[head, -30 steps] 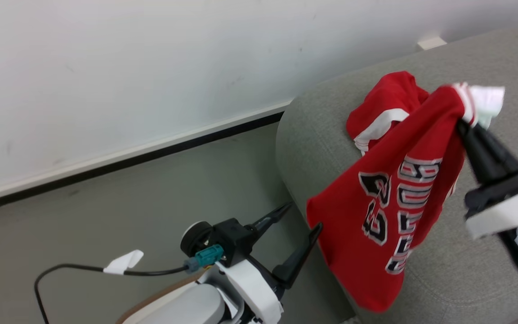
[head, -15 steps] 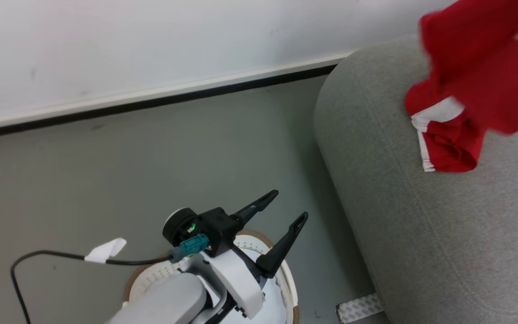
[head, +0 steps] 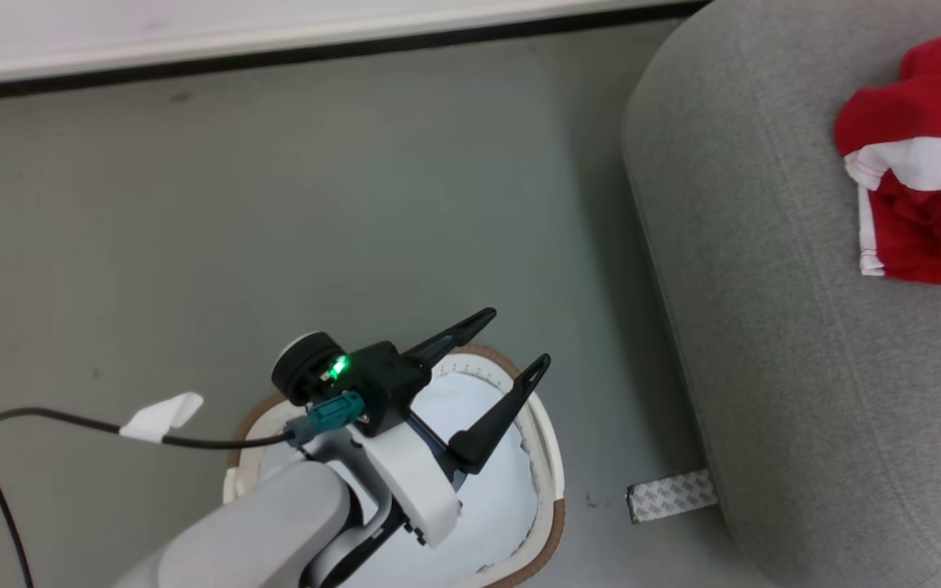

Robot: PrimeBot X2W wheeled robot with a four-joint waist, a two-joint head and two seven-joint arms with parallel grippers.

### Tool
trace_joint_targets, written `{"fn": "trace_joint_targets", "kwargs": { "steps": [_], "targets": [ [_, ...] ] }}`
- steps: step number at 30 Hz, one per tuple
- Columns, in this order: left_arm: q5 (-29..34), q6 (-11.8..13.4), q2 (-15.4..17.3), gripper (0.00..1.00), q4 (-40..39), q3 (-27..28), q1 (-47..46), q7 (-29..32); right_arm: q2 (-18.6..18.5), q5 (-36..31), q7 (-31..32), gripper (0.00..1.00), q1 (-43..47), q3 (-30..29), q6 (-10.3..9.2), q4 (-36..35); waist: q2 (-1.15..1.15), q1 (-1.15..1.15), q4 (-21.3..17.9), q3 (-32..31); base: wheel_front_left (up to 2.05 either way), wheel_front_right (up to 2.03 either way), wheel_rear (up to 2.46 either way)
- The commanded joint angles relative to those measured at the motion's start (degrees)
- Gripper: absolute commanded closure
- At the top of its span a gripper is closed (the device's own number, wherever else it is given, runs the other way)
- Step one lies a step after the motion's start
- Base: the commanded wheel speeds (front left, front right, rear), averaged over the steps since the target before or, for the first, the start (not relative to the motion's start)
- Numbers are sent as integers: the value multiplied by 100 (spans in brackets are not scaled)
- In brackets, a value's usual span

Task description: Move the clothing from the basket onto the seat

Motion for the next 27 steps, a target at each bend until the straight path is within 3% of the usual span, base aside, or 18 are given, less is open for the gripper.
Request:
{"fn": "trace_joint_targets", "kwargs": {
  "steps": [1, 7, 14, 18, 19, 21, 22, 23, 27],
  "targets": [
    [82, -14, 56, 0, -35, -1, -64, 12, 66, -2, -13, 100, 73, -7, -13, 108, 0, -1, 105, 213, 0, 0, 0],
    [81, 1, 100, 0, -125, -8, -93, 57, 480, -64, 77, 100, 409, 267, -14, 810, 0, -1, 226, 467, 0, 0, 0],
    [-30, 63, 169, 0, -149, 28, -62, 92, 1083, 331, 480, 100, 1099, 524, -13, 1400, 0, -1, 308, 507, 0, 0, 0],
    [-71, 84, 216, 0, -142, 46, -20, 71, 1185, 486, 595, 100, 1305, 585, -13, 1557, 0, -1, 322, 477, 0, 0, 0],
    [-67, 93, 225, 0, -131, 49, 1, 58, 1208, 493, 587, 94, 1340, 610, -13, 1572, 0, -1, 312, 452, 0, 0, 0],
    [-83, 108, 232, 0, -97, 51, 45, 33, 1232, 468, 583, 63, 1355, 669, -13, 1570, 0, -1, 277, 377, 0, 0, 0],
    [-96, 117, 224, 0, -82, 47, 62, 25, 1221, 433, 575, 57, 1335, 700, -14, 1558, 0, -1, 259, 328, 0, 0, 0],
    [-107, 130, 207, 0, -66, 42, 80, 10, 1202, 420, 573, 0, 1314, 720, -14, 1553, 0, -1, 242, 269, 0, 0, 0],
    [-193, 168, 117, 0, 45, 58, 208, -99, 1093, 446, 622, 0, 1244, 797, -14, 1465, 0, -1, 162, -97, 0, 0, 0]
  ]
}}
